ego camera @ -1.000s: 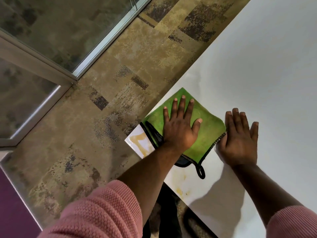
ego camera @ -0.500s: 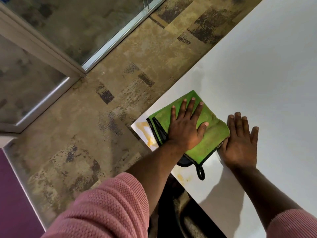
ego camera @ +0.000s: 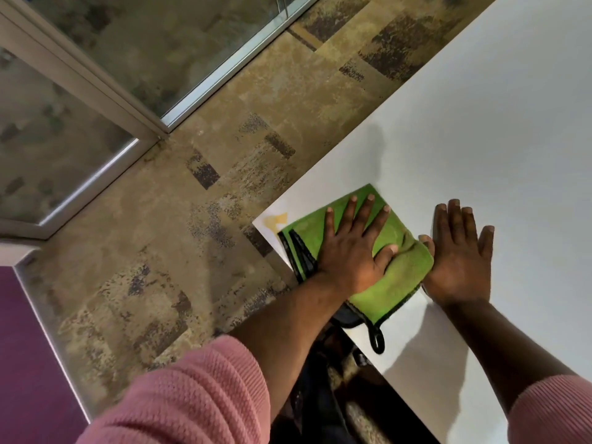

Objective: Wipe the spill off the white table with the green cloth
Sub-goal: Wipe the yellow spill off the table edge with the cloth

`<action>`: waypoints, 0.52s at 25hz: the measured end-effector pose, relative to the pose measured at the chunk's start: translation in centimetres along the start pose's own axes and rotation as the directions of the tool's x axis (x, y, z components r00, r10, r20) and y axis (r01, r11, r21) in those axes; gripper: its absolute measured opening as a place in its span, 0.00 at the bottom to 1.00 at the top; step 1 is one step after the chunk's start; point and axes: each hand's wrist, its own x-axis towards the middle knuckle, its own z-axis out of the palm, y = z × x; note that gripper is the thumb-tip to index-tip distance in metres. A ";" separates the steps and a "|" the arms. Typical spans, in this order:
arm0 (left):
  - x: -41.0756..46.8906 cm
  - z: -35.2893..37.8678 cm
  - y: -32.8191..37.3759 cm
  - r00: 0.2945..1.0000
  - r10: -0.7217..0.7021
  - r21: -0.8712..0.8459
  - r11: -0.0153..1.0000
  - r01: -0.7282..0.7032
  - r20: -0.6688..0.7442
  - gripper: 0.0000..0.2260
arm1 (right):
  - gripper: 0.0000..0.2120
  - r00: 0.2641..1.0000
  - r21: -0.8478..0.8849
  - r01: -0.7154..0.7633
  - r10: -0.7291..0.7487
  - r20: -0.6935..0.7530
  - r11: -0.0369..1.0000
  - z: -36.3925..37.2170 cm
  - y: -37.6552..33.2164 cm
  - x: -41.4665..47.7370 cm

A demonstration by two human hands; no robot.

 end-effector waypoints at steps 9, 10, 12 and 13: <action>-7.4 2.0 2.7 0.998 -0.045 -0.030 0.999 0.043 -0.053 0.33 | 0.33 0.999 0.018 0.016 -0.016 -0.030 1.000 -0.8 -0.5 0.1; -9.5 2.8 3.5 0.998 -0.044 -0.039 0.998 0.042 -0.053 0.33 | 0.33 0.999 0.017 0.015 -0.014 -0.040 1.000 -0.8 -0.7 0.0; -12.8 4.0 4.7 0.997 -0.050 -0.025 0.999 0.048 -0.055 0.33 | 0.33 0.999 0.017 0.022 -0.021 -0.045 1.000 -0.9 -0.8 -0.1; -13.3 4.2 4.8 0.998 -0.043 -0.025 0.999 0.042 -0.054 0.32 | 0.33 0.999 0.025 0.023 -0.022 -0.044 0.999 -1.1 -0.8 -0.1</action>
